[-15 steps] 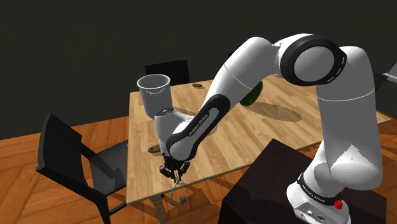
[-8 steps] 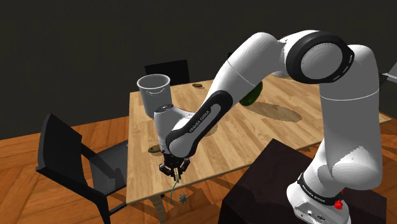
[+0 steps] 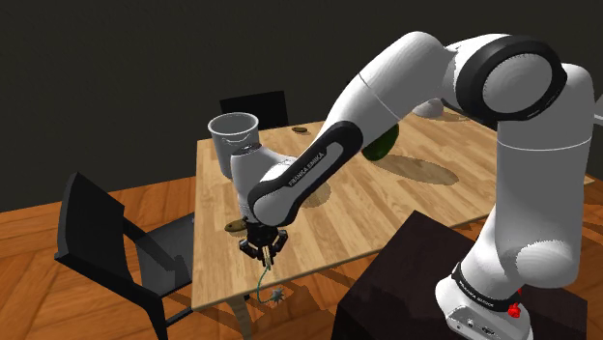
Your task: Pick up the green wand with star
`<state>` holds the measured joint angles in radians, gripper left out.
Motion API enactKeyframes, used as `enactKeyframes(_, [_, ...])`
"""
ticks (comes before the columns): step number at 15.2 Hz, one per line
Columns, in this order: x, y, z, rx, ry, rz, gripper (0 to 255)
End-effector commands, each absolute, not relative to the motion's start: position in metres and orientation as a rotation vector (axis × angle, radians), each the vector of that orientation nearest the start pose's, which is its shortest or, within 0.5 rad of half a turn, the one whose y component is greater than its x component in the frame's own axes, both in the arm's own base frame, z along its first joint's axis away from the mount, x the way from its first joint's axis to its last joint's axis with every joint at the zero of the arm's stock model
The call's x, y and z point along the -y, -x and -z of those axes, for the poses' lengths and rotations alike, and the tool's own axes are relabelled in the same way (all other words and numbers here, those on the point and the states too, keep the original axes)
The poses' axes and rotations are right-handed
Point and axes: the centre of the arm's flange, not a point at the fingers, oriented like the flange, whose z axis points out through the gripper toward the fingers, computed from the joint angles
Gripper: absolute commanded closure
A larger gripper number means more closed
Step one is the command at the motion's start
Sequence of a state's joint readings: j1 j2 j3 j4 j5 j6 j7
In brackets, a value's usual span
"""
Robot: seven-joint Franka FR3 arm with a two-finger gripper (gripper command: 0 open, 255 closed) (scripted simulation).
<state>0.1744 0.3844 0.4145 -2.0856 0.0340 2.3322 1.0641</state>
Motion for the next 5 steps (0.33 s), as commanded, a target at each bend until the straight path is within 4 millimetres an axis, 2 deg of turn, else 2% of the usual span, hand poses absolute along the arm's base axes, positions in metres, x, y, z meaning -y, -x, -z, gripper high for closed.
enactKeyframes(1, [-0.318, -0.479, -0.257, -0.792, 2.982, -0.314, 255])
enactKeyframes(3, [-0.318, -0.479, -0.267, -0.792, 2.982, -0.314, 255])
enactKeyframes(5, [-0.318, -0.479, -0.268, -0.792, 2.982, -0.314, 255])
